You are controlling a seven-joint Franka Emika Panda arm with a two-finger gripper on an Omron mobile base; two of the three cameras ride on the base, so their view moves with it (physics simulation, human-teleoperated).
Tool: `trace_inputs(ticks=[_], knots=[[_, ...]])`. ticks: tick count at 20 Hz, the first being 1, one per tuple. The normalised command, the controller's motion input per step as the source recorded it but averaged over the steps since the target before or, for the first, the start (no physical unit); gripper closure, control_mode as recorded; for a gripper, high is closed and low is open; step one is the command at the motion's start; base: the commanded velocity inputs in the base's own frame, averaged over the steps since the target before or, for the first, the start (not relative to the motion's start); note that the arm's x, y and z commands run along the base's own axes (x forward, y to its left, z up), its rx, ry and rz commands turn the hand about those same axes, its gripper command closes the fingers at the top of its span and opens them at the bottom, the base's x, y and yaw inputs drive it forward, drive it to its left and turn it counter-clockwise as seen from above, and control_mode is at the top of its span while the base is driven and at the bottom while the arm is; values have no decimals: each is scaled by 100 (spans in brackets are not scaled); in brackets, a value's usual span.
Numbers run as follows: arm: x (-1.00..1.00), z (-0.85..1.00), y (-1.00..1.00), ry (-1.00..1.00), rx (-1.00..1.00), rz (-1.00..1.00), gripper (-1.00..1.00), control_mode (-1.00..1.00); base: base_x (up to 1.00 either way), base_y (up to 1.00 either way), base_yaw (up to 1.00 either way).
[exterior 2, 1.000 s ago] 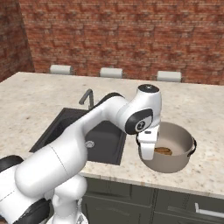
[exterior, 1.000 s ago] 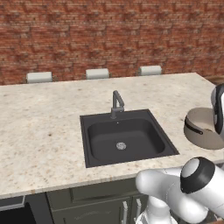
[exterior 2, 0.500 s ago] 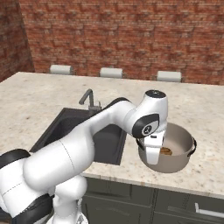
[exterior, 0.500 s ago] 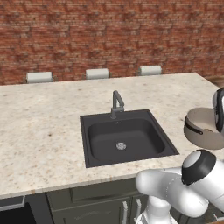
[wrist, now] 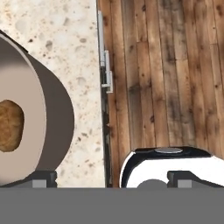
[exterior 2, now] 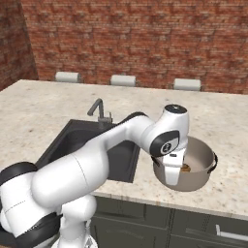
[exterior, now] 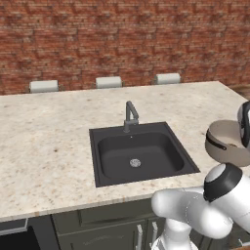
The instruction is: Dump the potato from the pot into the sink. Then turn on the water and wash the potato. Then turn off the water and put the potato back in the pot.
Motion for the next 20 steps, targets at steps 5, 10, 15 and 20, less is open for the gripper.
trace_inputs(ticks=[5, 10, 15, 20], knots=[[20, -14, 0, 0, 0, 0, -100, -100, 0, 0, 0], [23, -13, -1, 3, 0, 0, -100, -100, 0, 0, 0], [20, -18, -5, 6, 0, 0, -100, -100, 0, 0, 0], [12, -19, -10, 5, 0, 1, -100, -100, 0, 0, 0]])
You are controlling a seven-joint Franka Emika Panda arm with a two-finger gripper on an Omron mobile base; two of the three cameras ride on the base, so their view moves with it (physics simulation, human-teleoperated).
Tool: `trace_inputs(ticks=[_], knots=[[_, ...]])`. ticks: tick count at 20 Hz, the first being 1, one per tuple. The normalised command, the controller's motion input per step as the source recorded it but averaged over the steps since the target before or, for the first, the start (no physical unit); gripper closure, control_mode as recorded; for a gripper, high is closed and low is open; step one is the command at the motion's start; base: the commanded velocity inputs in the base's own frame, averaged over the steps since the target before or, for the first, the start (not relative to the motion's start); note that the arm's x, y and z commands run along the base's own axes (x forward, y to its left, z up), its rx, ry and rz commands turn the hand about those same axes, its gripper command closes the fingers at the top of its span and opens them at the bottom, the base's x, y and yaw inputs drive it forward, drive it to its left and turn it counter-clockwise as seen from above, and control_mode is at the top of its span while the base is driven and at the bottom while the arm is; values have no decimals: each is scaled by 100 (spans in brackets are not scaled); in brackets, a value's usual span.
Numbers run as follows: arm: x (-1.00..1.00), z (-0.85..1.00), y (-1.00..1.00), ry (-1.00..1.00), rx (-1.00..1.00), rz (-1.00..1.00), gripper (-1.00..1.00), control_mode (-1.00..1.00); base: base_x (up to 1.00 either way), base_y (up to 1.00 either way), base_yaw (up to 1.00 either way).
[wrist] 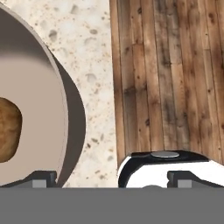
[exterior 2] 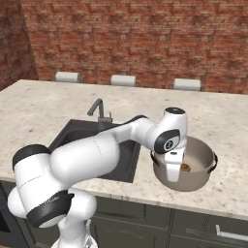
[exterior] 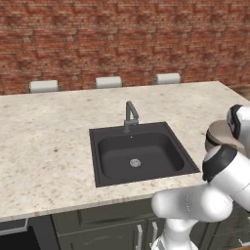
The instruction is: Dump the potato from the pot into the sink. Then turn on the water and wash the potato. Then turn off the water and put the potato back in the pot.
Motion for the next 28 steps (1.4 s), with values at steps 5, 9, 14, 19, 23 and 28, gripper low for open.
trace_inputs(ticks=[5, 9, 14, 19, 23, 28], knots=[[12, -16, -8, 2, 0, 1, -100, -100, 0, 0, 0], [13, -14, -9, 0, 0, 1, -100, -100, 0, 0, 0], [13, -11, -11, 0, 1, 0, -100, -100, 0, 0, 0], [14, -7, -12, 0, 2, 0, -100, -100, 0, 0, 0], [18, -4, -10, 0, 2, 0, -100, -100, 0, 0, 0], [20, -8, -10, 0, 2, 0, -100, -100, 0, 0, 0]])
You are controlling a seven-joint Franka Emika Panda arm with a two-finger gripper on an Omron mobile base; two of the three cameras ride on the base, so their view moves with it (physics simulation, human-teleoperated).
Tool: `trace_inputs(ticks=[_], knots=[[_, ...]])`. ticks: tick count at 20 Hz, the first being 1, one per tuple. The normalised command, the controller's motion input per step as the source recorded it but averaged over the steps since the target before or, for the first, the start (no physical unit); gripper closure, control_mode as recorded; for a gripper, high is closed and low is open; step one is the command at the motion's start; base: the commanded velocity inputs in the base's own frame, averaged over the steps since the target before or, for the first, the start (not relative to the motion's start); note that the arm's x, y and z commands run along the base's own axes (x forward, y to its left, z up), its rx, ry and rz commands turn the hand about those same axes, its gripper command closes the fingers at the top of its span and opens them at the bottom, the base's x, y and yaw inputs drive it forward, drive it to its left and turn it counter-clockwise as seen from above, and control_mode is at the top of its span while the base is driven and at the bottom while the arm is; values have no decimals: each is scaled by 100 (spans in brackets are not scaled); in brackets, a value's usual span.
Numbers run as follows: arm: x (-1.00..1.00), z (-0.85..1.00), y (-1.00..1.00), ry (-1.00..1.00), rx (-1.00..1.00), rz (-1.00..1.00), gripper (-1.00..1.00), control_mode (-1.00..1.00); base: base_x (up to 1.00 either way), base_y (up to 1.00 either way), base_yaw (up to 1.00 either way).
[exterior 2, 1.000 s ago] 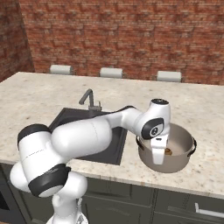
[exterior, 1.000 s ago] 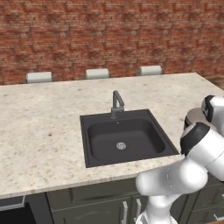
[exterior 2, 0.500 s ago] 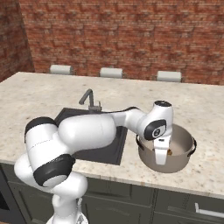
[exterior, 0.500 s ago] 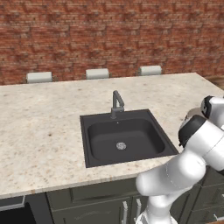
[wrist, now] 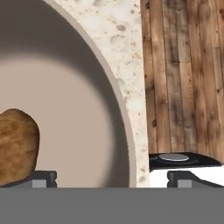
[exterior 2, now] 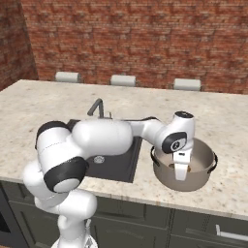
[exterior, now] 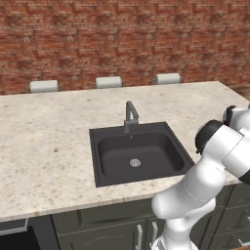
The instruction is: Dump the potato from the pot into the sink. Then turn on the water and wash the potato. Then turn off the water and put the potato back in the pot.
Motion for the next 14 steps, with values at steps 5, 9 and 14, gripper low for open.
trace_inputs(ticks=[5, 9, 14], knots=[[12, -21, -7, 0, 0, 0, -100, -100, 0, 0, 0], [0, -35, -2, 0, 0, 0, -100, -100, 0, 0, 0], [0, -41, 0, 0, 0, 0, -100, -100, 0, 0, 0]])
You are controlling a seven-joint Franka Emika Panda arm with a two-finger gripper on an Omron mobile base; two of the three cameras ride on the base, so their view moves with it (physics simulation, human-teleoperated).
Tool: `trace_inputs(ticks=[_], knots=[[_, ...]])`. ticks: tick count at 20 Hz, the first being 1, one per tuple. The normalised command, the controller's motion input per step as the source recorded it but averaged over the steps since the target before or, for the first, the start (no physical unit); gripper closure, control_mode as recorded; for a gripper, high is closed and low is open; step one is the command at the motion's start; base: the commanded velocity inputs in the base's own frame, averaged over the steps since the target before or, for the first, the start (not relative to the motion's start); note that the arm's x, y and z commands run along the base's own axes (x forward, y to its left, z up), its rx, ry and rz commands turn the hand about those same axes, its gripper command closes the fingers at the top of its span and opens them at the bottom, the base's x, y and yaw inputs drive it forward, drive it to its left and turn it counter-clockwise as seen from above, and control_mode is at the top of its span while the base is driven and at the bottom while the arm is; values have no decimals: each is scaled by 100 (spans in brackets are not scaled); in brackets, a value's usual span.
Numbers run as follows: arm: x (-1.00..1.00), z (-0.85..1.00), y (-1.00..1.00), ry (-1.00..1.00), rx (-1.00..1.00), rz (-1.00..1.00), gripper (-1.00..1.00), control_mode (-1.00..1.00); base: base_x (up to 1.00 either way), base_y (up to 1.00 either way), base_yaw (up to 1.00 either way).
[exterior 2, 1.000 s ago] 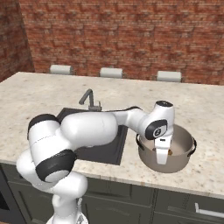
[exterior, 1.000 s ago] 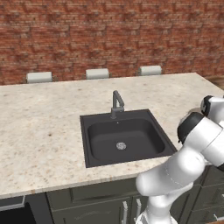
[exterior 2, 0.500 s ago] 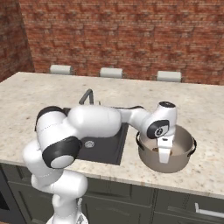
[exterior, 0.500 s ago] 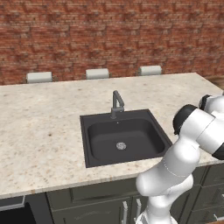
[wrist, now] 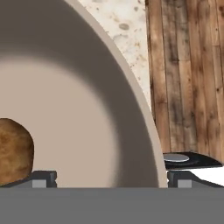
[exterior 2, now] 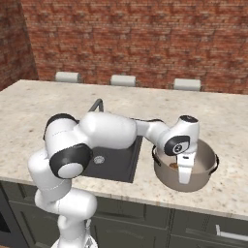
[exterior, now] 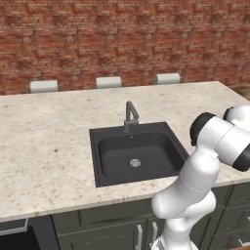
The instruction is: Dump the potato from the pot into the sink. Then turn on the water and wash the potato. Then turn off the water and put the potato back in the pot.
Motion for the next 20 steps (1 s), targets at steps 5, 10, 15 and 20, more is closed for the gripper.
trace_inputs(ticks=[5, 10, 15, 20], knots=[[0, -34, 0, 0, -2, 0, 100, -100, 0, 0, 0], [0, -17, 0, 0, -1, 0, 100, -100, 0, 0, 0], [8, -1, 11, 0, 0, -1, 100, -100, 0, 0, 0], [28, 3, 26, 0, -2, -9, 100, -100, 0, 0, 0]])
